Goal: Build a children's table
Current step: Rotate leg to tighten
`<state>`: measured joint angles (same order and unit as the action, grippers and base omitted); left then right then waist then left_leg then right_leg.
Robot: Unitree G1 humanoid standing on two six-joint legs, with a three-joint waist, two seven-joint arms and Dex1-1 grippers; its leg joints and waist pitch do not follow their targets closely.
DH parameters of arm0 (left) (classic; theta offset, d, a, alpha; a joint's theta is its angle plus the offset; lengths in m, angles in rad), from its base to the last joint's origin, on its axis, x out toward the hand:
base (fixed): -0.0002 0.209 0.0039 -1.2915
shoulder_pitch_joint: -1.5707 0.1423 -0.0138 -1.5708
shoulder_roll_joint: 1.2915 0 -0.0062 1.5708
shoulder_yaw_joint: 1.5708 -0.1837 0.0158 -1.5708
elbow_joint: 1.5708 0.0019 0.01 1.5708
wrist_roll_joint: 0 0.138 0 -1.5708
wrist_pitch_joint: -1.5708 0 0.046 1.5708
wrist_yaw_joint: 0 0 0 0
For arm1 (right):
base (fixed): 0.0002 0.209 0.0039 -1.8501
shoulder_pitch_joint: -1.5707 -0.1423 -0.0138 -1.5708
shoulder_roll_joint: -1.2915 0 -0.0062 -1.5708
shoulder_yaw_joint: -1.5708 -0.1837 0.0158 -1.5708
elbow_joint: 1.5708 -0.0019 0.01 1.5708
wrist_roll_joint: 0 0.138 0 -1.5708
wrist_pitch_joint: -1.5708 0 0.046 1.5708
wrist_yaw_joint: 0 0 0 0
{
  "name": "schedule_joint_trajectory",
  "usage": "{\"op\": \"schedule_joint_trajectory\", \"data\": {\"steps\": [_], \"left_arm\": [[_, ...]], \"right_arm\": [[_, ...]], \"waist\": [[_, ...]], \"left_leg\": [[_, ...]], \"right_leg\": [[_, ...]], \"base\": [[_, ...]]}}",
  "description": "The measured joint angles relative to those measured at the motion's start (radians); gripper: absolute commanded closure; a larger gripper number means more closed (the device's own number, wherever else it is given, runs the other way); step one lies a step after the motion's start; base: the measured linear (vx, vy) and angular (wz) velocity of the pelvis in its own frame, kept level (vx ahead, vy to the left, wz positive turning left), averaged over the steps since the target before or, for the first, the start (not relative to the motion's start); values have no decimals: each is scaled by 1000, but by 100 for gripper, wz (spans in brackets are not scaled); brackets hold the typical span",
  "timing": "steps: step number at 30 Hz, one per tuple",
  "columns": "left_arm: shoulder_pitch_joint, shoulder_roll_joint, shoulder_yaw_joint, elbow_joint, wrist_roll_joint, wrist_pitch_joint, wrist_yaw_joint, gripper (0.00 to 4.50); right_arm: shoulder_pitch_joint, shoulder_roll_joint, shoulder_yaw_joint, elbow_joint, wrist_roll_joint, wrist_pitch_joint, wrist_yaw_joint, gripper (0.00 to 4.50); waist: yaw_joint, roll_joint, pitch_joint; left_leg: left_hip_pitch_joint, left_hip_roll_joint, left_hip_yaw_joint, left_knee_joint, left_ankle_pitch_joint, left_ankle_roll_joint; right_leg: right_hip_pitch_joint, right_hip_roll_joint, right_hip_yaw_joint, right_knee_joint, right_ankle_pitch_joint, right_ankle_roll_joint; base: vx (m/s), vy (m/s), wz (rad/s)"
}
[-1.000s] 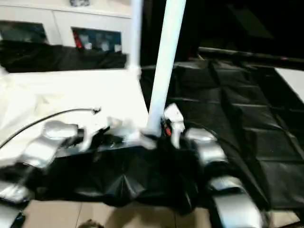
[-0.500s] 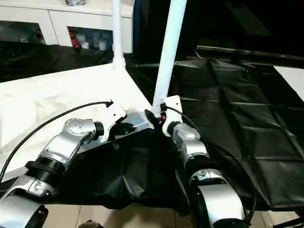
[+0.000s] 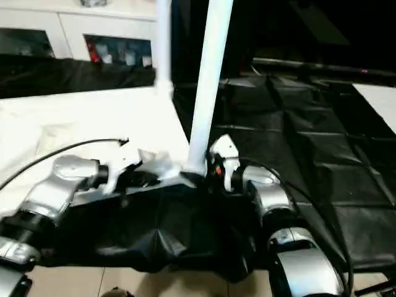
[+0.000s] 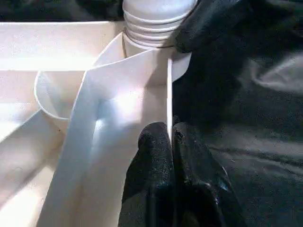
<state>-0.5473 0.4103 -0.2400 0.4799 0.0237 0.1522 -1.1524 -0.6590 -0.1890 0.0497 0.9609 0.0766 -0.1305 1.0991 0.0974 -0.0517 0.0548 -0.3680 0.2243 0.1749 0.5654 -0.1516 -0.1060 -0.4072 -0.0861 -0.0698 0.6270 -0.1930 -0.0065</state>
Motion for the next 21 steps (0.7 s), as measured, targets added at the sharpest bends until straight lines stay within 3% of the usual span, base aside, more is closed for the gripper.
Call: {"op": "schedule_joint_trajectory", "data": {"steps": [5,12,18,21], "left_arm": [[10,25,-6,-18,-21,-6,-73,450],[24,54,-6,-35,-43,-6,-148,450],[24,53,-6,-34,-43,-9,-140,450],[17,20,2,-12,-23,-2,-50,450]], "right_arm": [[17,-18,29,-45,8,9,102,99],[30,-19,39,-68,18,23,178,164],[34,-18,38,-78,18,32,169,175],[29,10,1,-43,16,37,39,175]], "waist": [[15,-1,0],[18,-1,0],[18,-2,1],[16,-3,0]], "left_leg": [[0,0,0,0,0,0],[0,0,1,1,0,0],[0,0,1,1,0,0],[1,0,1,1,0,0]], "right_leg": [[0,0,0,0,0,0],[0,0,0,0,-1,0],[0,0,0,0,-1,0],[0,0,0,1,0,0]], "base": [[0,0,0],[0,0,0],[0,0,0],[0,0,0]]}}
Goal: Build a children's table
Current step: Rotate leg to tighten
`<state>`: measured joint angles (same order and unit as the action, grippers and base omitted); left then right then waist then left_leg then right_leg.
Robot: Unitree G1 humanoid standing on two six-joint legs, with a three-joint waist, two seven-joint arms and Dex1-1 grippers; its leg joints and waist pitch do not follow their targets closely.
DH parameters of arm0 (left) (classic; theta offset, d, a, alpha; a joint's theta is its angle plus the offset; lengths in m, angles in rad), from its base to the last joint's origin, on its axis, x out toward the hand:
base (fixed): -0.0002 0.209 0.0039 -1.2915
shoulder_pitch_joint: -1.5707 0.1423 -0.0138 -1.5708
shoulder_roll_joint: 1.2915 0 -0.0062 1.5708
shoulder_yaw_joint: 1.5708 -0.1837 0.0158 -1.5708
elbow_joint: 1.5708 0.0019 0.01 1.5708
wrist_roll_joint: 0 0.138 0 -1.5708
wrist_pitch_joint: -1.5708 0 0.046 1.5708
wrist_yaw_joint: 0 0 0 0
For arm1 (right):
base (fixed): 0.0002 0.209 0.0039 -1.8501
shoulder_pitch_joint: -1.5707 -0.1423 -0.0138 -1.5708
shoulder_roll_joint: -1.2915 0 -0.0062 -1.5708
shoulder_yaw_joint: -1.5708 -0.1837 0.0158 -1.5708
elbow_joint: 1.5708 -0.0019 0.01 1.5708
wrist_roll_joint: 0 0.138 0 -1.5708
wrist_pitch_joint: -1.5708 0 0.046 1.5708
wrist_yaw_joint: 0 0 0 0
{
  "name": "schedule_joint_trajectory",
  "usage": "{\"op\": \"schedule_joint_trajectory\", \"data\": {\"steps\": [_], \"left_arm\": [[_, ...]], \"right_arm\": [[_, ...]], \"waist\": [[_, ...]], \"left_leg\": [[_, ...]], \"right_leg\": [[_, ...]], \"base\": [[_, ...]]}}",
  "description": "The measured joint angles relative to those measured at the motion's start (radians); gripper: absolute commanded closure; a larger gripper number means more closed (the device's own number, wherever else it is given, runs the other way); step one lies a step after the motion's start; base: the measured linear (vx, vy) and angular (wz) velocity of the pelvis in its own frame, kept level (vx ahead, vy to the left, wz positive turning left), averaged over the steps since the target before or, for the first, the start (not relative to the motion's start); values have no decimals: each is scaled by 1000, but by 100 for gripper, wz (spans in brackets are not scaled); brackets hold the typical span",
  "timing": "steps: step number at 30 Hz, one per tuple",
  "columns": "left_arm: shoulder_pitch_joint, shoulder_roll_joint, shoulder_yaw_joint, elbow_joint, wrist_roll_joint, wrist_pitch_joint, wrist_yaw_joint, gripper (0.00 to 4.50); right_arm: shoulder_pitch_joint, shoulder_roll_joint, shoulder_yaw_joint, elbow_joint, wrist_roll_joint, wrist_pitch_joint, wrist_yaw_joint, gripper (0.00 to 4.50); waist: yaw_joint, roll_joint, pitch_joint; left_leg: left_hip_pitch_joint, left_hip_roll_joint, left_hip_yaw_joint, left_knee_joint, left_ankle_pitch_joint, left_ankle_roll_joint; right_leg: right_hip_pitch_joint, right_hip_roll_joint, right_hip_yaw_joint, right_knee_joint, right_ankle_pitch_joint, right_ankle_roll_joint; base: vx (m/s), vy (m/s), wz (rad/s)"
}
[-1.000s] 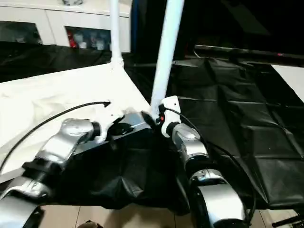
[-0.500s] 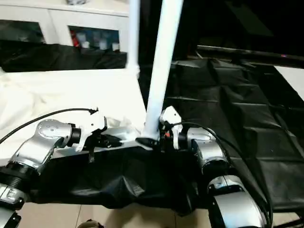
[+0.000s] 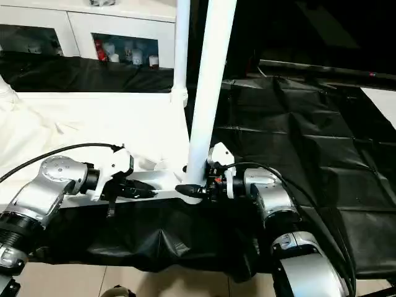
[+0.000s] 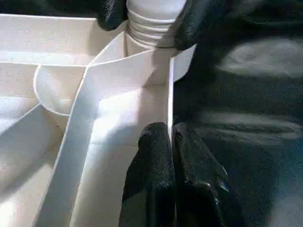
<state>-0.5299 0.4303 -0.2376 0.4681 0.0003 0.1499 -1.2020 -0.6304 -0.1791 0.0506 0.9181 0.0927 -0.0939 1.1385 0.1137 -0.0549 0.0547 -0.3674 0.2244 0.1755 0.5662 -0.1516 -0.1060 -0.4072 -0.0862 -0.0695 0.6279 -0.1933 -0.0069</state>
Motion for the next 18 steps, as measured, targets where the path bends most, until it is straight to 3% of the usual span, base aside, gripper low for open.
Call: {"op": "schedule_joint_trajectory", "data": {"steps": [6,11,13,18], "left_arm": [[-54,-95,7,57,59,45,218,450],[-71,-147,11,64,78,91,315,450],[-74,-163,14,63,86,103,334,450],[-73,-166,15,56,90,108,334,450]], "right_arm": [[-65,101,-78,105,-9,0,-439,176],[-103,149,-109,145,-8,4,-643,176],[-113,160,-123,157,-8,3,-680,120],[-113,163,-131,158,-2,-5,-661,65]], "waist": [[-11,-1,0],[-13,-1,-1],[-14,-1,-1],[-13,-1,-1]], "left_leg": [[1,0,-1,-1,0,0],[1,-1,0,-1,0,0],[0,-1,0,-1,0,0],[0,-1,0,-1,0,0]], "right_leg": [[0,0,0,1,1,-1],[0,0,1,0,0,0],[0,0,1,-1,0,0],[0,0,1,-2,0,1]], "base": [[0,0,0],[0,0,0],[0,0,0],[0,0,0]]}}
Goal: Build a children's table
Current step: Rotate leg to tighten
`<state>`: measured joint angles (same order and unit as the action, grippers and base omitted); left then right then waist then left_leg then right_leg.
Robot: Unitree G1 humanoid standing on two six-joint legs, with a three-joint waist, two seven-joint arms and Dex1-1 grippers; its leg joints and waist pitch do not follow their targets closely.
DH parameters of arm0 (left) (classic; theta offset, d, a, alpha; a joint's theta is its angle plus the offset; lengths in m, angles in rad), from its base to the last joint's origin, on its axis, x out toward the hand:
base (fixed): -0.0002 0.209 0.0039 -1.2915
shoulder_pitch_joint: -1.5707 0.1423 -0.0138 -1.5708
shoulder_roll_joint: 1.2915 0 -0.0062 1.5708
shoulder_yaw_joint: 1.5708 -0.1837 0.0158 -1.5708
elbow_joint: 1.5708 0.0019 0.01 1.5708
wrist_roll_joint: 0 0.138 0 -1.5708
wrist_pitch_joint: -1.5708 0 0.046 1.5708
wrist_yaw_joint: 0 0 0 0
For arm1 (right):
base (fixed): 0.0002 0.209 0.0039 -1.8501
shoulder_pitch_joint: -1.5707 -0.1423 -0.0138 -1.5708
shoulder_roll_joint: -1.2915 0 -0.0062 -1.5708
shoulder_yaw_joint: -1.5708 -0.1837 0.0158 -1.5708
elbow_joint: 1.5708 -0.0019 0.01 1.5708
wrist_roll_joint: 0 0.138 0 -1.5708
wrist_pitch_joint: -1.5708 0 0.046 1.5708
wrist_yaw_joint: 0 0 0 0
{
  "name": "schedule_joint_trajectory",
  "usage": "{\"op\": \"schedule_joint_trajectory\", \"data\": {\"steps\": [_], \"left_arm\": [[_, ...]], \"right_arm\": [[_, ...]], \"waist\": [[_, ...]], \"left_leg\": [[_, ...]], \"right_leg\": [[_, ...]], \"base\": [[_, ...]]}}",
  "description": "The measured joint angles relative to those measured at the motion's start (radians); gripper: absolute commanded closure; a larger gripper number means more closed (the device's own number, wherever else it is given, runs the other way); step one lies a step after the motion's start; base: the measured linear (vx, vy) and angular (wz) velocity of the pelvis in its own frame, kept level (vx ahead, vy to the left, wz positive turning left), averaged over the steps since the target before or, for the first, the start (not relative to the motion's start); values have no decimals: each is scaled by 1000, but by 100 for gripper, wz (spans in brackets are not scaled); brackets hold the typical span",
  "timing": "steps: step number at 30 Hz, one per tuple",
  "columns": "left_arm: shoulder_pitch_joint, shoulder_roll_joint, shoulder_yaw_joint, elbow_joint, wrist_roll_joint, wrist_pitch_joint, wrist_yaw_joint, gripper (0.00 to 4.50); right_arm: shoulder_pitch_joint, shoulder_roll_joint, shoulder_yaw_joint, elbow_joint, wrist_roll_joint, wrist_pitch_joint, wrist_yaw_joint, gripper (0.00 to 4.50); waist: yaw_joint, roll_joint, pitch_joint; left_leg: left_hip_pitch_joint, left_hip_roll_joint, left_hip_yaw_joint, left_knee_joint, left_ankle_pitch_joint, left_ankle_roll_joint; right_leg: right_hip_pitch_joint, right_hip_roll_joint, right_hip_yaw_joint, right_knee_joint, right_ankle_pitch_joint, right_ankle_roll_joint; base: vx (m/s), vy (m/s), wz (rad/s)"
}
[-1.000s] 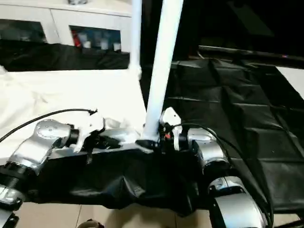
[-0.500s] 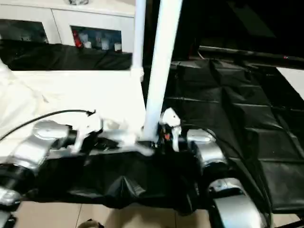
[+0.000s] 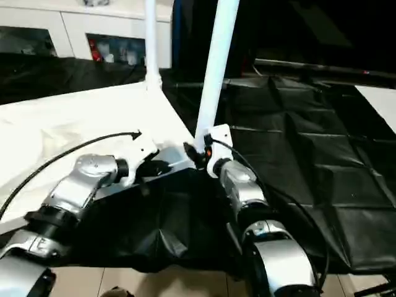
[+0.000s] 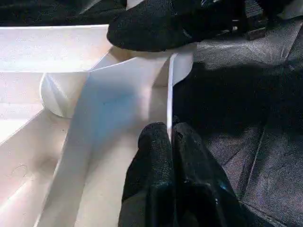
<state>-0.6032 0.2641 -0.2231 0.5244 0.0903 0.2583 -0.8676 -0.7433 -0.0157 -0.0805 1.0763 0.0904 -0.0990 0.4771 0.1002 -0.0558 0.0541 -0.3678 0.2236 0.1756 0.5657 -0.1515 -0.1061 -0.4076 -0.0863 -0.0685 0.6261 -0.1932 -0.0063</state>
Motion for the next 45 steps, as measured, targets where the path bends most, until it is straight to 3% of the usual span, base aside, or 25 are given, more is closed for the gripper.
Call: {"op": "schedule_joint_trajectory", "data": {"steps": [5,10,20,28,33,38,45], "left_arm": [[14,31,0,-22,-9,-12,-42,450],[48,91,-3,-66,-30,-43,-160,450],[74,167,-18,-89,-92,-77,-349,450],[77,196,-22,-90,-110,-83,-431,450],[78,192,-24,-86,-106,-91,-421,450],[47,126,-13,-29,-64,-87,-254,450],[-19,-1,-2,34,-13,-2,-18,450]], "right_arm": [[0,-23,28,6,-20,-26,97,60],[22,-95,91,-15,-27,-53,350,60],[76,-194,165,-111,-14,-59,734,60],[89,-205,175,-153,-3,-19,832,132],[98,-204,172,-158,-2,-19,810,169],[73,-143,104,-87,-8,-13,520,177],[-1,-36,30,-2,-10,11,31,177]], "waist": [[-6,0,0],[-8,0,1],[16,0,1],[20,0,1],[24,0,1],[12,-1,1],[5,0,1]], "left_leg": [[-1,0,0,0,0,0],[-1,1,0,-1,0,0],[-1,1,0,2,0,1],[-1,1,0,2,0,1],[-1,1,0,2,0,1],[1,1,0,2,0,0],[0,0,-1,2,0,0]], "right_leg": [[-1,0,0,0,0,0],[-1,1,-1,0,-1,-1],[-1,1,-1,2,0,-1],[-1,0,-1,3,0,-1],[-1,0,-1,3,0,-1],[0,0,0,4,2,-3],[-1,0,0,4,2,-2]], "base": [[0,0,0],[0,0,0],[0,0,0],[0,0,0],[0,0,0],[0,0,0],[0,0,0]]}}
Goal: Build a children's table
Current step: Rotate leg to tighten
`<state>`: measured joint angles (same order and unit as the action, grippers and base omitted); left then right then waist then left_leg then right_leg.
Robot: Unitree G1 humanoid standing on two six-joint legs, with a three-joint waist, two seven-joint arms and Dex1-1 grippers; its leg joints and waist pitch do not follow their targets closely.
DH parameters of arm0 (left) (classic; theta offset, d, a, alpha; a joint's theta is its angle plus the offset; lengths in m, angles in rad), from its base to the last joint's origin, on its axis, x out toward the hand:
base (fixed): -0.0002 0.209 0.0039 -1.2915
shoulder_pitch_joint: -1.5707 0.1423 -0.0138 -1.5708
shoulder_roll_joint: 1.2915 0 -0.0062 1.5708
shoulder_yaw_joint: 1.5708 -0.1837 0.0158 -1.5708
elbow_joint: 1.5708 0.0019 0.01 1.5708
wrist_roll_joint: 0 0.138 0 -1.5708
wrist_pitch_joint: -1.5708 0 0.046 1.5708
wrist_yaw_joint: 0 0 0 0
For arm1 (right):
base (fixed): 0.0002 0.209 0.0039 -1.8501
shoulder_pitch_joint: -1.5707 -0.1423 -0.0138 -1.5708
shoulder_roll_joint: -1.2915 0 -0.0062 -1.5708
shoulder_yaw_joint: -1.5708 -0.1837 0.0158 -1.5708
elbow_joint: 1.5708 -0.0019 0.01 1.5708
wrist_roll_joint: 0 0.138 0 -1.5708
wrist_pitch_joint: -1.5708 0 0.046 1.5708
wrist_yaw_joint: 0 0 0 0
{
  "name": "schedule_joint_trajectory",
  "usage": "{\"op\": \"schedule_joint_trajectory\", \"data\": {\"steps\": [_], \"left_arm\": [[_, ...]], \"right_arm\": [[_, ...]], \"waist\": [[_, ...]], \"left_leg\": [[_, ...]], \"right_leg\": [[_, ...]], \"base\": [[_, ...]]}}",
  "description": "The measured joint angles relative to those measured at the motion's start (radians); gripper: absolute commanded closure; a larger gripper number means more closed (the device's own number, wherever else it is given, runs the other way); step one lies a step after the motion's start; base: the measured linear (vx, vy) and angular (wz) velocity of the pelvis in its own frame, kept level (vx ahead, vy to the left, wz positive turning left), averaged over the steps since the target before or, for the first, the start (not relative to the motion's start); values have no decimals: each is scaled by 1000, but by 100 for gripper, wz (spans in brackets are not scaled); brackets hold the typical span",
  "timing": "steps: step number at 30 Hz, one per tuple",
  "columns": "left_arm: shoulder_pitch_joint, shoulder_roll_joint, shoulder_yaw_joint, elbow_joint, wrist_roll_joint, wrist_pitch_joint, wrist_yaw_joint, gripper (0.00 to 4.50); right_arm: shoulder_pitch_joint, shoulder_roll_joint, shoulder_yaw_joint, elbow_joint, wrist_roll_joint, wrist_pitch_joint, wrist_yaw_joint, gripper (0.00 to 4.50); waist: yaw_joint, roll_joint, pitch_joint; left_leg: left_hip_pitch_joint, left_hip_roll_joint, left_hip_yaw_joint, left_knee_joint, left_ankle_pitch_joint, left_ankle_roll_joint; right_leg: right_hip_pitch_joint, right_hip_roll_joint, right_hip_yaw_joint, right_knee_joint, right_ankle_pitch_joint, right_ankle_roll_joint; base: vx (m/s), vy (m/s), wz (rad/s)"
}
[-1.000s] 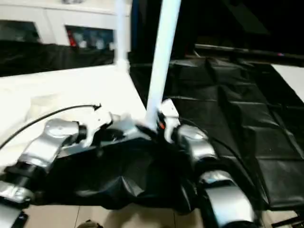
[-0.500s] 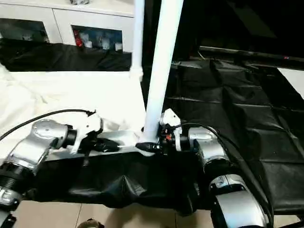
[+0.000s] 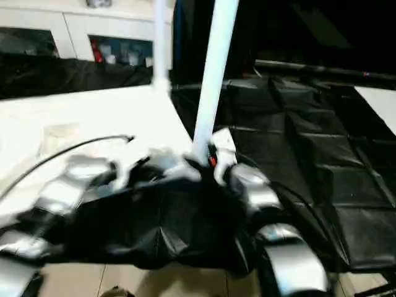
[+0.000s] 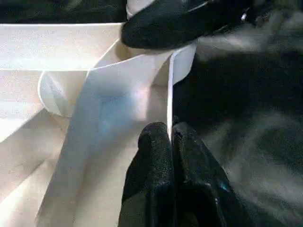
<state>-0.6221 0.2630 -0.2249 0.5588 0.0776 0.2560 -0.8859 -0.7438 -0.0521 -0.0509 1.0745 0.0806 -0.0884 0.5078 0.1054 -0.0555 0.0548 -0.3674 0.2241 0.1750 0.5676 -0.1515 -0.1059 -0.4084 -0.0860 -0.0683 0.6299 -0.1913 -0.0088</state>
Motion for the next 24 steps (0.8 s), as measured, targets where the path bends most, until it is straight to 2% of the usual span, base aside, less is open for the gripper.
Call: {"op": "schedule_joint_trajectory", "data": {"steps": [3,4,6,8,9,10,12,17,21,24], "left_arm": [[-12,-27,0,13,8,10,37,450],[-13,-30,0,14,9,10,40,450],[-14,-31,0,15,10,10,40,450],[-14,-30,2,15,13,10,42,450],[-14,-26,3,14,13,10,38,450],[-13,-20,4,14,11,9,31,450],[-7,4,4,5,0,6,0,450],[19,60,3,-35,-16,-3,-97,450],[38,102,-8,-64,-40,-17,-186,450],[50,133,-15,-74,-56,-38,-256,450]], "right_arm": [[-5,15,-17,10,-1,-12,-68,177],[-5,16,-19,10,-2,-14,-74,143],[-6,18,-25,12,1,-16,-74,108],[-7,23,-27,18,1,-21,-65,106],[-8,23,-27,20,2,-22,-47,80],[-8,21,-27,21,1,-22,-32,80],[-7,5,-9,21,-5,-24,41,60],[8,-56,43,-1,-15,-34,256,60],[30,-90,66,-34,-14,-38,416,60],[43,-119,95,-62,-10,-29,540,60]], "waist": [[3,1,-1],[5,2,-1],[6,2,-1],[5,2,-1],[4,2,-1],[3,2,-1],[-5,1,-1],[-13,1,-1],[-12,1,0],[-3,0,0]], "left_leg": [[-1,0,0,0,0,0],[-1,0,0,0,0,0],[-1,0,1,0,0,0],[-1,0,1,0,0,0],[-1,0,1,0,0,0],[-1,0,1,0,0,0],[-1,0,0,-1,0,0],[-1,1,0,-1,0,0],[-2,1,0,-1,0,0],[-2,1,0,1,0,1]], "right_leg": [[0,0,0,-1,-2,3],[0,0,0,-1,-2,3],[0,0,0,-1,-2,3],[0,0,0,-1,-2,3],[0,0,0,-1,-2,3],[0,0,0,-1,-2,2],[0,0,0,-1,-2,2],[0,1,0,-1,-2,2],[0,1,-1,-2,-2,2],[0,1,-1,-2,-2,2]], "base": [[0,0,0],[0,0,0],[0,0,0],[0,0,0],[0,0,0],[0,0,0],[0,0,0],[0,0,0],[0,0,0],[0,0,0]]}}
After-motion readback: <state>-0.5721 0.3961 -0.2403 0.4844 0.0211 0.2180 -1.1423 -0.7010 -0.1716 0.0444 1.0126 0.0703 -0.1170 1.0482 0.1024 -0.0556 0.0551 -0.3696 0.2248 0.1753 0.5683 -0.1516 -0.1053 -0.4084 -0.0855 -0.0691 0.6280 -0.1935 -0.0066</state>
